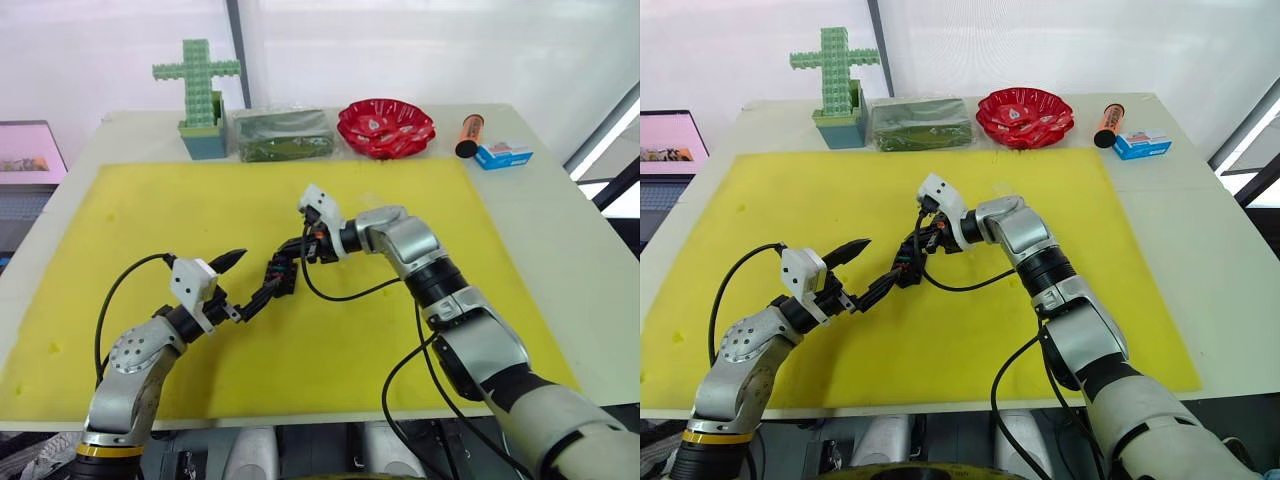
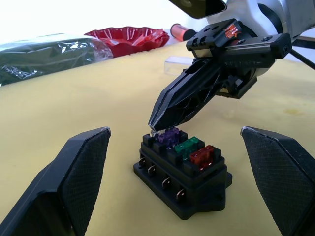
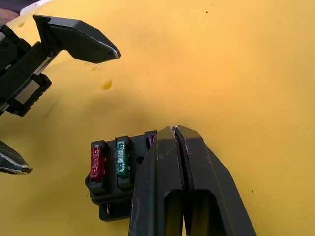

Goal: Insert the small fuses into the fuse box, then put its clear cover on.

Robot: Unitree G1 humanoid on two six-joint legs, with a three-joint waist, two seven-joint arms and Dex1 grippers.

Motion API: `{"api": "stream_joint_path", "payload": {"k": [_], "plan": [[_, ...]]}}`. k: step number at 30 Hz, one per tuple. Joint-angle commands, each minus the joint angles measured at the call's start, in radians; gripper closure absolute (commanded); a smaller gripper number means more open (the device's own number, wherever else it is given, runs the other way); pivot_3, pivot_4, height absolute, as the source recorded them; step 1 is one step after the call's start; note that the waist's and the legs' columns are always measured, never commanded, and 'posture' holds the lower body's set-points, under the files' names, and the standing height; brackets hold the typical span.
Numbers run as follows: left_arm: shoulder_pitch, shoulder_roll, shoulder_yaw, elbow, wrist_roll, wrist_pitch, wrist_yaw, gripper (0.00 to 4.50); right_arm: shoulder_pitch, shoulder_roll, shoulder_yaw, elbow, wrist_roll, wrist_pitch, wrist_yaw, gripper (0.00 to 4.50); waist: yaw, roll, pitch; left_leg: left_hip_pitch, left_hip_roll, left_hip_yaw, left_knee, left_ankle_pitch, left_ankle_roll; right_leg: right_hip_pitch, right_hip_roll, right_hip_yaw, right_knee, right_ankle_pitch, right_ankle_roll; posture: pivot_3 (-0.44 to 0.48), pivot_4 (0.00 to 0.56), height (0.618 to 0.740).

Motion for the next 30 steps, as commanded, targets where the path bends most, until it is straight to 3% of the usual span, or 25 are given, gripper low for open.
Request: {"api": "stream_joint_path", "payload": {"k": [1, 20, 30], "plan": [[0.002, 0.004, 0.018, -0.029, -0.012, -0.004, -0.002, 0.00, 0.041, 0.003, 0.044, 0.039, -0.037, 0.019, -0.001, 4.47, 0.000, 0.000, 0.000, 0.000, 0.000, 0.000, 0.000, 0.000, 0.000, 0.000, 0.000, 0.000, 0.000, 0.000, 0.000, 0.000, 0.150, 0.740], [0.000, 0.011, 0.024, -0.016, -0.018, -0.006, -0.021, 0.00, 0.058, -0.004, -0.081, -0.342, 0.121, 0.113, -0.029, 4.47, 0.000, 0.000, 0.000, -0.004, 0.000, 0.000, -0.001, 0.000, 0.000, -0.005, 0.000, 0.000, 0.000, 0.000, 0.000, 0.000, 0.150, 0.740], [-0.012, 0.040, 0.055, -0.014, -0.049, 0.002, -0.054, 0.00, 0.071, -0.030, -0.167, -0.510, 0.130, 0.141, -0.233, 4.47, 0.000, 0.000, 0.000, -0.007, 0.000, 0.000, 0.000, 0.000, 0.000, -0.008, 0.000, 0.000, 0.000, 0.000, 0.000, 0.000, 0.150, 0.740]]}}
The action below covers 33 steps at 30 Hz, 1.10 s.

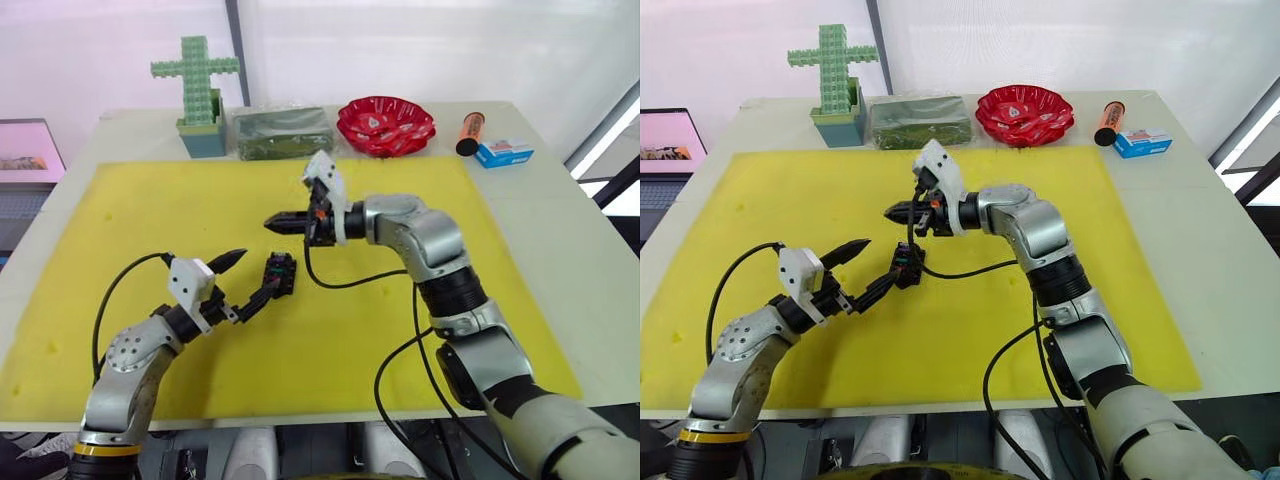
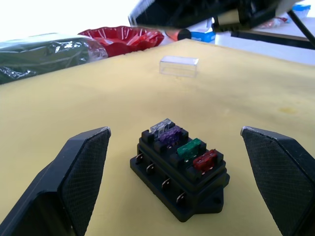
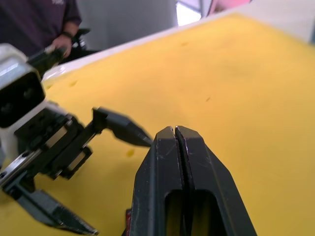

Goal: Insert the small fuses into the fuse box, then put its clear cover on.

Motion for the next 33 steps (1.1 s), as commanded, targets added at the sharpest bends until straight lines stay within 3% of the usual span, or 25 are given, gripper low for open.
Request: {"api": "stream_joint_path", "payload": {"k": [1, 6, 9, 13, 15, 21, 27, 33], "plan": [[-0.009, 0.022, 0.038, -0.020, -0.033, 0.007, -0.018, 0.00, 0.019, -0.009, -0.066, -0.102, 0.015, -0.020, -0.085, 4.47, 0.001, 0.000, 0.000, 0.000, 0.000, 0.000, 0.000, 0.000, 0.000, 0.000, 0.000, 0.000, 0.000, 0.000, 0.000, 0.000, 0.150, 0.740], [-0.026, 0.059, 0.069, -0.021, -0.085, 0.063, -0.051, 0.00, 0.088, -0.059, -0.146, -0.214, 0.067, -0.005, -0.129, 4.47, 0.000, 0.000, 0.000, -0.003, 0.000, 0.000, 0.001, 0.000, 0.000, -0.001, 0.000, 0.000, -0.001, 0.000, 0.000, 0.000, 0.150, 0.740], [-0.047, 0.099, 0.108, 0.005, -0.095, 0.085, -0.059, 0.00, 0.134, -0.140, -0.189, -0.259, 0.091, -0.018, -0.108, 3.93, 0.003, 0.000, 0.000, -0.004, 0.000, 0.000, 0.002, 0.000, 0.000, -0.002, 0.000, 0.000, -0.001, 0.000, 0.000, 0.000, 0.150, 0.740], [-0.077, 0.152, 0.188, 0.082, -0.094, 0.072, -0.074, 0.00, 0.230, -0.302, -0.195, -0.293, 0.022, -0.075, -0.116, 2.39, 0.001, 0.000, 0.000, -0.004, 0.000, 0.000, 0.002, 0.000, 0.000, -0.002, 0.000, 0.000, -0.002, 0.000, -0.001, 0.000, 0.150, 0.740], [-0.087, 0.171, 0.214, 0.112, -0.095, 0.070, -0.082, 0.00, 0.276, -0.370, -0.185, -0.302, -0.007, -0.138, -0.091, 1.94, 0.003, -0.001, 0.000, -0.004, 0.000, 0.000, 0.001, 0.000, 0.000, -0.002, 0.000, 0.000, -0.002, 0.000, -0.001, 0.000, 0.150, 0.740], [-0.109, 0.257, 0.327, 0.285, -0.077, 0.015, -0.126, 0.00, 0.483, -0.505, -0.361, -0.292, 0.021, -0.222, -0.096, 0.02, 0.003, -0.001, 0.001, -0.005, 0.000, 0.000, 0.001, 0.000, 0.000, -0.003, 0.000, 0.000, -0.004, 0.000, 0.000, 0.000, 0.150, 0.740], [-0.120, 0.272, 0.383, 0.425, -0.065, -0.035, -0.131, 0.00, 0.568, -0.510, -0.458, -0.270, 0.054, -0.228, -0.149, 0.02, 0.001, -0.001, 0.001, -0.005, 0.001, 0.002, 0.001, 0.000, 0.000, -0.002, 0.000, 0.000, -0.006, 0.000, 0.000, 0.000, 0.150, 0.740], [-0.123, 0.269, 0.388, 0.441, -0.065, -0.051, -0.125, 0.00, 0.608, -0.503, -0.444, -0.289, 0.018, -0.271, -0.224, 0.02, 0.006, -0.001, 0.001, -0.005, 0.001, 0.002, 0.001, 0.000, 0.000, -0.002, 0.000, 0.000, -0.008, 0.000, 0.000, 0.000, 0.150, 0.740]]}}
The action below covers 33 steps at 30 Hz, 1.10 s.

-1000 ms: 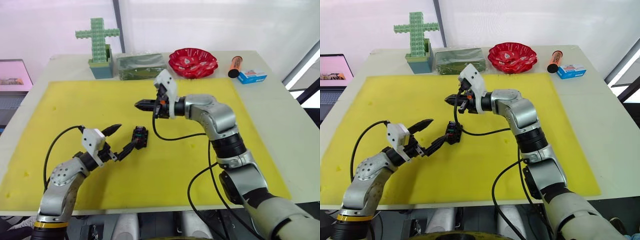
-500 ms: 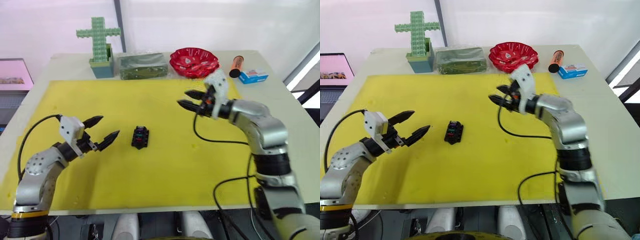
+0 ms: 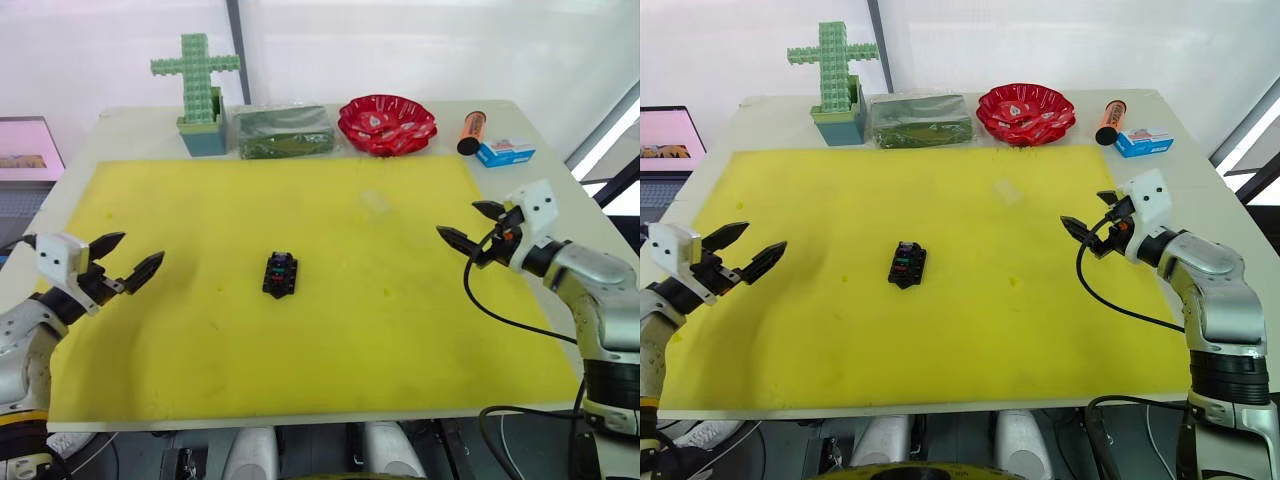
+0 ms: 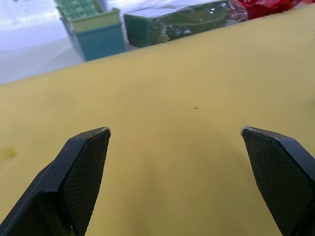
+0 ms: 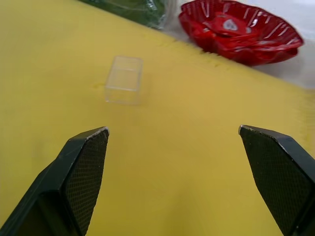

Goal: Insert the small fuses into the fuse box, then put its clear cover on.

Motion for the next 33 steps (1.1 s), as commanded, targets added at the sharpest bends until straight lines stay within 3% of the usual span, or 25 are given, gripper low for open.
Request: {"api": "stream_joint_path", "payload": {"k": [1, 8, 11, 17, 33], "plan": [[-0.007, 0.011, 0.025, -0.024, -0.011, -0.015, -0.013, 0.00, 0.018, -0.009, -0.002, -0.034, -0.033, -0.051, -0.037, 0.02, 0.001, 0.000, 0.000, 0.000, 0.000, 0.000, 0.000, 0.000, 0.000, 0.000, 0.000, 0.000, 0.000, 0.000, 0.000, 0.000, 0.150, 0.740], [-0.135, 0.044, -0.008, -0.158, -0.099, 0.127, -0.030, 0.00, -0.032, 0.009, 0.043, -0.006, -0.109, -0.101, -0.136, 0.02, 0.001, -0.001, 0.000, -0.001, 0.000, 0.000, 0.002, 0.000, 0.000, 0.000, 0.000, 0.000, 0.000, 0.000, 0.000, 0.000, 0.150, 0.740], [-0.227, 0.056, -0.061, -0.231, -0.144, 0.212, -0.055, 0.00, -0.065, 0.013, 0.101, 0.003, -0.111, -0.073, -0.112, 0.02, -0.001, -0.001, 0.000, -0.001, -0.001, 0.000, 0.002, 0.000, 0.000, 0.001, 0.000, 0.000, 0.000, 0.000, 0.000, 0.000, 0.150, 0.740], [-0.374, 0.049, -0.225, -0.405, -0.213, 0.352, -0.121, 0.00, -0.217, 0.127, 0.185, 0.085, -0.099, -0.046, -0.128, 0.02, -0.009, -0.001, 0.000, -0.001, -0.001, 0.000, 0.002, 0.000, 0.000, 0.000, 0.001, 0.001, 0.000, 0.003, 0.005, 0.000, 0.150, 0.740], [-0.366, 0.006, -0.266, -0.478, -0.202, 0.385, -0.096, 0.00, -0.396, 0.315, 0.285, 0.475, -0.190, -0.217, -0.190, 0.02, -0.005, -0.001, 0.000, 0.000, -0.001, -0.001, 0.003, 0.000, -0.001, -0.001, 0.002, 0.001, 0.007, 0.003, 0.006, 0.000, 0.150, 0.740]]}}
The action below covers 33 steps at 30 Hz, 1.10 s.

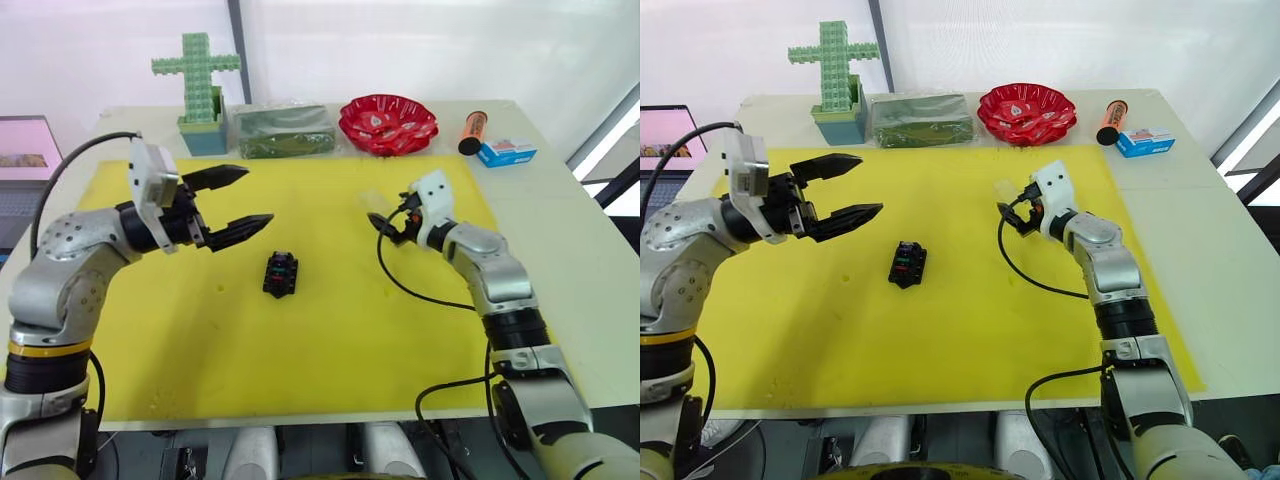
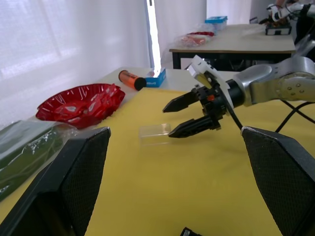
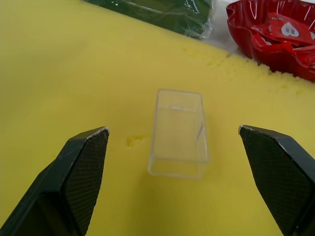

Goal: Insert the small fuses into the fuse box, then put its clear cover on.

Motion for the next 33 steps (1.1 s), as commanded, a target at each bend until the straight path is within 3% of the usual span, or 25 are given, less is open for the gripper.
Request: {"api": "stream_joint_path", "payload": {"k": [1, 6, 13, 17, 22, 29, 33], "plan": [[0.004, 0.003, 0.011, -0.034, -0.002, 0.001, 0.008, 0.00, -0.062, 0.031, -0.001, 0.095, -0.030, -0.078, -0.033, 0.02, -0.001, 0.000, 0.000, 0.000, 0.000, 0.000, 0.000, 0.000, 0.000, 0.000, 0.000, 0.000, 0.000, 0.000, 0.000, 0.000, 0.150, 0.740], [0.010, 0.008, 0.016, -0.040, -0.001, 0.004, 0.012, 0.00, -0.104, 0.057, -0.015, 0.208, -0.035, -0.112, -0.047, 0.02, 0.000, 0.000, 0.000, 0.000, 0.000, 0.000, 0.000, 0.000, 0.000, 0.000, 0.000, 0.000, 0.001, 0.000, 0.000, 0.000, 0.150, 0.740], [0.014, 0.010, 0.019, -0.042, 0.000, 0.010, 0.017, 0.00, -0.109, 0.070, -0.021, 0.240, -0.030, -0.130, -0.036, 0.02, -0.001, 0.000, 0.000, 0.000, 0.000, 0.000, 0.000, 0.000, 0.000, 0.000, 0.000, 0.000, 0.001, 0.000, 0.000, 0.000, 0.150, 0.740], [0.001, 0.006, 0.009, -0.037, 0.006, 0.013, 0.016, 0.00, -0.106, 0.074, -0.027, 0.239, -0.025, -0.120, -0.040, 0.89, -0.002, 0.000, 0.000, 0.000, 0.000, 0.000, 0.000, 0.000, 0.000, 0.000, 0.000, 0.000, 0.001, 0.000, 0.000, 0.000, 0.150, 0.740], [-0.010, -0.004, 0.001, -0.036, 0.011, 0.015, 0.023, 0.00, -0.100, 0.060, -0.027, 0.250, -0.038, -0.132, -0.046, 2.68, 0.000, 0.000, 0.000, 0.000, 0.000, 0.000, 0.000, 0.000, 0.000, 0.000, 0.000, 0.000, 0.001, 0.000, 0.000, 0.000, 0.150, 0.740], [-0.004, -0.007, 0.005, -0.037, 0.014, 0.020, 0.023, 0.00, -0.086, 0.041, -0.023, 0.204, -0.042, -0.173, -0.034, 2.71, -0.001, 0.000, 0.000, 0.000, 0.000, 0.000, 0.000, 0.000, 0.000, 0.000, 0.000, 0.000, 0.001, 0.000, 0.000, 0.000, 0.150, 0.740], [0.061, 0.014, 0.055, -0.070, -0.002, 0.050, 0.045, 0.00, -0.052, 0.000, 0.000, 0.046, -0.011, -0.125, 0.063, 2.71, -0.001, 0.000, 0.000, 0.000, 0.000, 0.000, 0.000, 0.000, 0.000, 0.000, 0.000, 0.000, 0.001, 0.000, 0.000, 0.000, 0.150, 0.740]]}}
